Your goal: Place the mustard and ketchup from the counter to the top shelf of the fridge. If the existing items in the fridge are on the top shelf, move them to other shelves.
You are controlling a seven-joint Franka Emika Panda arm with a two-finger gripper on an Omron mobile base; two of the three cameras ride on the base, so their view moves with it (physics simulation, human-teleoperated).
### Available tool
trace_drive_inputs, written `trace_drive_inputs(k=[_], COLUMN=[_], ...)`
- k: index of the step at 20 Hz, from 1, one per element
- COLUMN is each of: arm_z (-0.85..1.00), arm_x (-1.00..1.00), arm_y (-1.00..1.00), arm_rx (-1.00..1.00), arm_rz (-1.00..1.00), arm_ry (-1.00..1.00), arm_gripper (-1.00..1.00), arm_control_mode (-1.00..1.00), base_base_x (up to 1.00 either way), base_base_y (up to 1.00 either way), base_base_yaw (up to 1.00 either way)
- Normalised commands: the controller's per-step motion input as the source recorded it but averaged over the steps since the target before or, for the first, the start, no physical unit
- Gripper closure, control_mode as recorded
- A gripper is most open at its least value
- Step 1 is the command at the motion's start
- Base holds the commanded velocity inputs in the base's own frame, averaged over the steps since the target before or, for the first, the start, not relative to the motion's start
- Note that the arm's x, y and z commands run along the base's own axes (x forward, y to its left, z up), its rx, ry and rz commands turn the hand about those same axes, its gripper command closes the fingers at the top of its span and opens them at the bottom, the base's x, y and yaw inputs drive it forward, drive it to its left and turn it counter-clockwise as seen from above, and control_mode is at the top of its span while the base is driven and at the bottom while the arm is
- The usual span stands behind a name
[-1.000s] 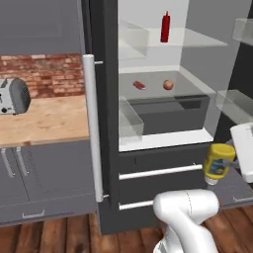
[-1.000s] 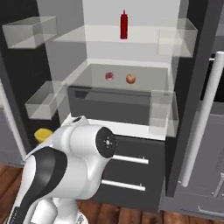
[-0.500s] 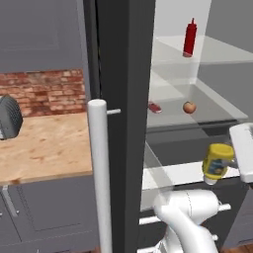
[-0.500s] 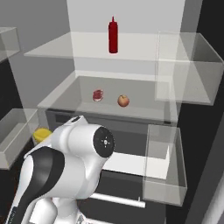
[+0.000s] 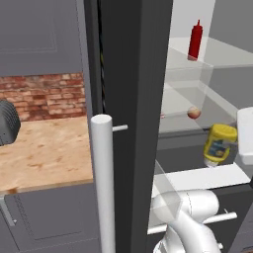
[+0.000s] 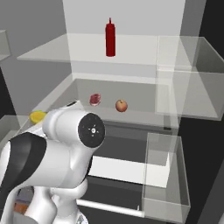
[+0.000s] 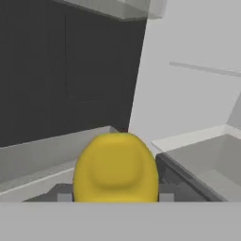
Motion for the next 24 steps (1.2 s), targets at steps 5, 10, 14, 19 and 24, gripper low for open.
trace_drive_inputs(k=[5, 10, 14, 19, 24], arm_z=[1.00, 1.00, 0.61, 0.26, 0.62], arm_x=[0.39, 0.44, 0.19, 0.00, 0.40], arm_y=[0.06, 0.00, 0.00, 0.06, 0.17], arm_rx=[0.10, 0.11, 0.15, 0.05, -0.02], arm_rz=[-0.23, -0.20, -0.04, -0.03, -0.10], arm_ry=[0.00, 0.00, -0.02, -0.20, -0.10], arm_gripper=[1.00, 1.00, 1.00, 1.00, 1.00], arm_control_mode=[-1.00, -1.00, -1.00, -1.00, -1.00], base_base_x=[0.00, 0.00, 0.00, 0.00, 0.00], base_base_y=[0.00, 0.00, 0.00, 0.00, 0.00], base_base_yaw=[0.00, 0.00, 0.00, 0.00, 0.00])
